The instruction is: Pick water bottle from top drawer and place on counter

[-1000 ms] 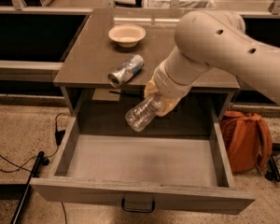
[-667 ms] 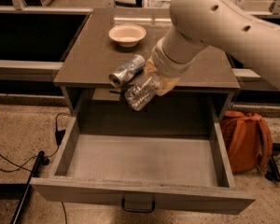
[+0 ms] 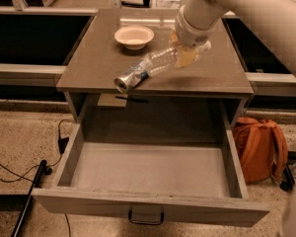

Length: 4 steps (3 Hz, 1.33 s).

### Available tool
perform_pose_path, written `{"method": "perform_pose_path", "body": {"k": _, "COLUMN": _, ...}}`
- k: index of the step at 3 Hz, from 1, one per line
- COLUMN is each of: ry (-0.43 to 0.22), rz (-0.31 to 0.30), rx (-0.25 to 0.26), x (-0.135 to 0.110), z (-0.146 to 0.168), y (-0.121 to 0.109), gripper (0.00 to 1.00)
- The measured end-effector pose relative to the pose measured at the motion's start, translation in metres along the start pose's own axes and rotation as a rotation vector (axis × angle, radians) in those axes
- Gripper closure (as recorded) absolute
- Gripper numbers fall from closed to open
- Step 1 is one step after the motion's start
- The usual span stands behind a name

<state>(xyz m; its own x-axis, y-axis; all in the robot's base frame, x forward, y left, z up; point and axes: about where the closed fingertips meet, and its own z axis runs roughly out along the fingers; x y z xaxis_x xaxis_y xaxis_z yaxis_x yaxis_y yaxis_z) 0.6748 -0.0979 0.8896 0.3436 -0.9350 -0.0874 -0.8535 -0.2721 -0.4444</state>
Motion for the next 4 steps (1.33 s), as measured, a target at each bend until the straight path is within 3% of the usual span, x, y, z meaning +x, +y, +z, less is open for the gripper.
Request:
{"method": "perform_pose_path", "body": {"k": 1, "ry": 0.03, "rz": 0.194, "rx": -0.018, "x": 0.053, "z": 0.007, "y": -0.019, "gripper": 0.36}}
{"method": "perform_pose_path", "body": {"k": 2, "ry": 0.013, "rz": 0.356, "rx": -0.05, "x": 0.089, "z": 0.028, "y": -0.02, "gripper": 0.13}}
{"method": "perform_pose_path", "body": {"k": 3, "ry": -0.029, "rz": 0.417, "rx": -0.112, "x": 0.095, "z": 0.061, "y": -0.012, "gripper": 0.0}}
{"method": "perform_pose_path", "body": {"k": 4, "ry": -0.034, "rz": 0.386, "rx": -0.123, "x": 0.087, "z": 0.066, "y": -0.019, "gripper": 0.0}}
